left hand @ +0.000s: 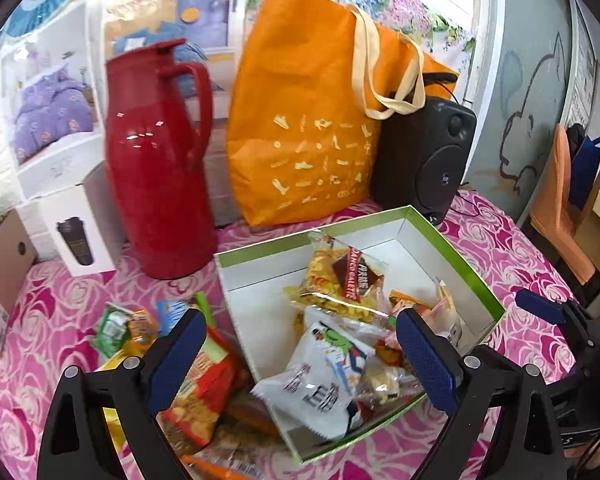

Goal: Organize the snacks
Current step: 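Withdraw both grippers from the box back toward the snack pile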

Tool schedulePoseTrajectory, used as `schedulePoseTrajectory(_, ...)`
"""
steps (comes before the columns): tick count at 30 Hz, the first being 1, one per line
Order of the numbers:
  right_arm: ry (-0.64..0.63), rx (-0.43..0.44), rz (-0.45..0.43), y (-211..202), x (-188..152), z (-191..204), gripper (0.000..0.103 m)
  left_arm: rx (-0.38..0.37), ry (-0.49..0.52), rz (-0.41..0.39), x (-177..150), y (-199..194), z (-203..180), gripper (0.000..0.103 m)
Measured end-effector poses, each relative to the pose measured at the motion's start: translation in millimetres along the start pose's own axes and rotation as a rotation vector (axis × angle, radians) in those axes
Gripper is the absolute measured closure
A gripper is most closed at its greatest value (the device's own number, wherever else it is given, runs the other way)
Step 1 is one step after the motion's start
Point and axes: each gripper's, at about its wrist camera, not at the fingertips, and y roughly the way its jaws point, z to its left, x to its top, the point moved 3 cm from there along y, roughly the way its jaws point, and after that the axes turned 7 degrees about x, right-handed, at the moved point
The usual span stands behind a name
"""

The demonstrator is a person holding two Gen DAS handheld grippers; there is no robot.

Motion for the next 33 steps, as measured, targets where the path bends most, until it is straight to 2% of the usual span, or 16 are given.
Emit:
schedulePoseTrajectory(9,0.016,0.027,-0.01,-16,-9,42,0.0,0.057,-0.074,-0.063,-27,-52,45,0.005)
schedulePoseTrajectory(18,-0.011,0.103,-0.013,-11,-20,86,0.0,0.121,-0.15,-0.054,-64,-75,96,0.005)
schedulePoseTrajectory(21,-0.028,0.166,0.022,-3,-26,105,0.0,0.134,-0.168,-0.042,-77,-77,111,0.005)
schedulePoseTrajectory(26,-0.068,0.22,0.103,19,-47,141,0.0,0.143,-0.199,0.002,-102,-75,143,0.005)
schedulePoseTrajectory(33,-0.07,0.295,0.205,36,-73,174,0.0,0.115,-0.182,0.047,-110,-52,159,0.005)
